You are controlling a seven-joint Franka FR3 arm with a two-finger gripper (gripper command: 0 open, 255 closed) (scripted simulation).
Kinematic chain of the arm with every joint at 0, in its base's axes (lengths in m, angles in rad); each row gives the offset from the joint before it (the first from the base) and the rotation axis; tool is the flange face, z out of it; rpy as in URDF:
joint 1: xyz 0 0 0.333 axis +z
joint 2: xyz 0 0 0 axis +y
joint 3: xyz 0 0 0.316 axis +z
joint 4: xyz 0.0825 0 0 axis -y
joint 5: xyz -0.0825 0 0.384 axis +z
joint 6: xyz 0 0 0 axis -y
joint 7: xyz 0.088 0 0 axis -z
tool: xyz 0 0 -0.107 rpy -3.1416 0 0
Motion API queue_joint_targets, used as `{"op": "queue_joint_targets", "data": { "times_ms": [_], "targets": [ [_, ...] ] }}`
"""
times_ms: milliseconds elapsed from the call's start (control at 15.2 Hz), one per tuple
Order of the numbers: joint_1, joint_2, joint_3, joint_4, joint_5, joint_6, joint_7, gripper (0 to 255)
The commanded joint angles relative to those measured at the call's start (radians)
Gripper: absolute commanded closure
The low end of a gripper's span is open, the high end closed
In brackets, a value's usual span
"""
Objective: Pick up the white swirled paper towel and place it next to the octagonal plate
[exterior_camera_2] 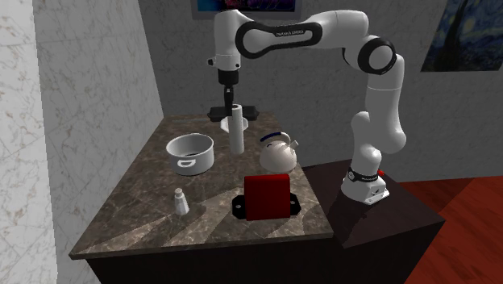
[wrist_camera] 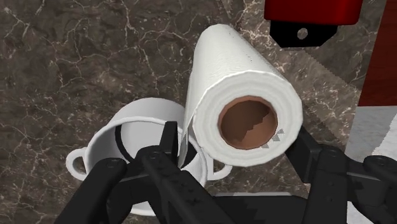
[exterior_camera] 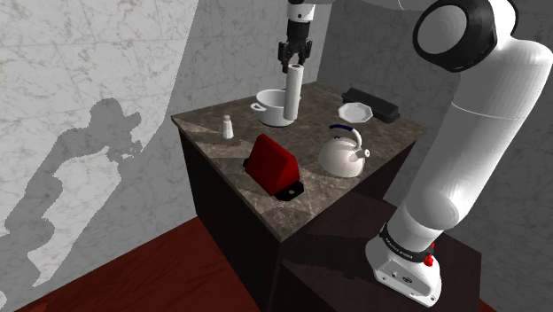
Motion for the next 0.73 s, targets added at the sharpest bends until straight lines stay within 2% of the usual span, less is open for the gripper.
{"op": "queue_joint_targets", "data": {
  "times_ms": [0, 528, 594, 660],
  "targets": [
    [0.000, 0.004, 0.000, 0.034, 0.001, -0.030, 0.000, 255],
    [-0.005, 0.038, -0.002, 0.190, 0.006, -0.152, -0.005, 255],
    [-0.002, 0.032, 0.000, 0.167, 0.005, -0.134, -0.001, 255],
    [-0.002, 0.032, 0.000, 0.167, 0.005, -0.134, -0.001, 0]
  ]
}}
